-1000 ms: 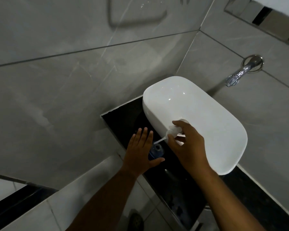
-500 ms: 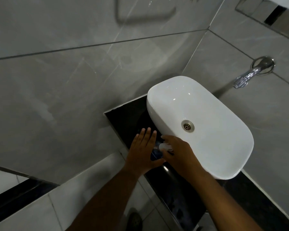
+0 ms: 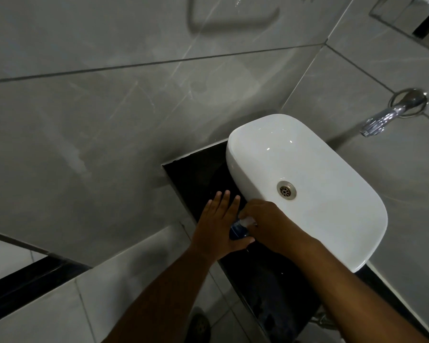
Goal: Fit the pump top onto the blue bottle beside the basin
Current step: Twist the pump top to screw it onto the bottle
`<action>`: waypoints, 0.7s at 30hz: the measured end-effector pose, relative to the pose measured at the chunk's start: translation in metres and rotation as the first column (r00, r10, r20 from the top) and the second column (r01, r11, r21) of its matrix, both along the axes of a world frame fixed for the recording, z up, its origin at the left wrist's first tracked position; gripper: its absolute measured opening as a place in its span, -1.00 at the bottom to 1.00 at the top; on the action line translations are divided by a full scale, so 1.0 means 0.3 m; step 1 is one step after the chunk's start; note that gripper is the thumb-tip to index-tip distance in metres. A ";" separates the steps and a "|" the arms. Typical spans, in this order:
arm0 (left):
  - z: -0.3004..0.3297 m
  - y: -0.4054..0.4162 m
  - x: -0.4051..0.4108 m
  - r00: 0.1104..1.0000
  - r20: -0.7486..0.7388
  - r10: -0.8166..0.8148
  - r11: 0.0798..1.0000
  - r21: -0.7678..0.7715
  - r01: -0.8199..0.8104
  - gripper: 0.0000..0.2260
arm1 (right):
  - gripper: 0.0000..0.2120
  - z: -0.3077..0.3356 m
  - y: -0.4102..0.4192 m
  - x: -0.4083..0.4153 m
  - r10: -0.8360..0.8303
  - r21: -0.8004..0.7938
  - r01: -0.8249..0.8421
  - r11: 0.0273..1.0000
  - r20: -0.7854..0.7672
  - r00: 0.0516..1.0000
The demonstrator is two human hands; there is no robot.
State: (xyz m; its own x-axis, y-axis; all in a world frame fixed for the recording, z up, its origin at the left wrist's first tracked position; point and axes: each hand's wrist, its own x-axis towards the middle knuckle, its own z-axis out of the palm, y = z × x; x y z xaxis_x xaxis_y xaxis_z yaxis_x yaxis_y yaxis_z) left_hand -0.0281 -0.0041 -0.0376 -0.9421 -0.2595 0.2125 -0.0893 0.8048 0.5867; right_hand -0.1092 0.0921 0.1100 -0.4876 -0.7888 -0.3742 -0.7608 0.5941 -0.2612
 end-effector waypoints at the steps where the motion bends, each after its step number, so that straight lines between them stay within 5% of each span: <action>1: 0.000 0.000 0.000 1.000 0.003 0.000 1.000 -0.001 0.000 -0.09 | -0.77 0.001 -0.004 -0.001 0.032 0.052 -0.032 0.998 -0.005 0.999; 7: -0.006 -0.005 -0.004 1.000 -0.006 0.000 1.000 -0.030 -0.001 -0.09 | -0.71 0.010 -0.030 -0.008 0.070 0.171 -0.064 0.983 -0.030 0.997; 15: -0.016 -0.012 -0.013 1.000 0.020 0.003 0.997 -0.081 -0.001 -0.06 | -0.78 -0.009 0.008 -0.028 -0.056 0.055 0.059 0.997 -0.054 0.997; 21: -0.027 -0.010 -0.018 1.000 0.015 -0.002 0.998 -0.056 0.003 -0.06 | -0.77 -0.036 -0.010 -0.028 0.144 0.074 -0.139 0.988 -0.074 0.987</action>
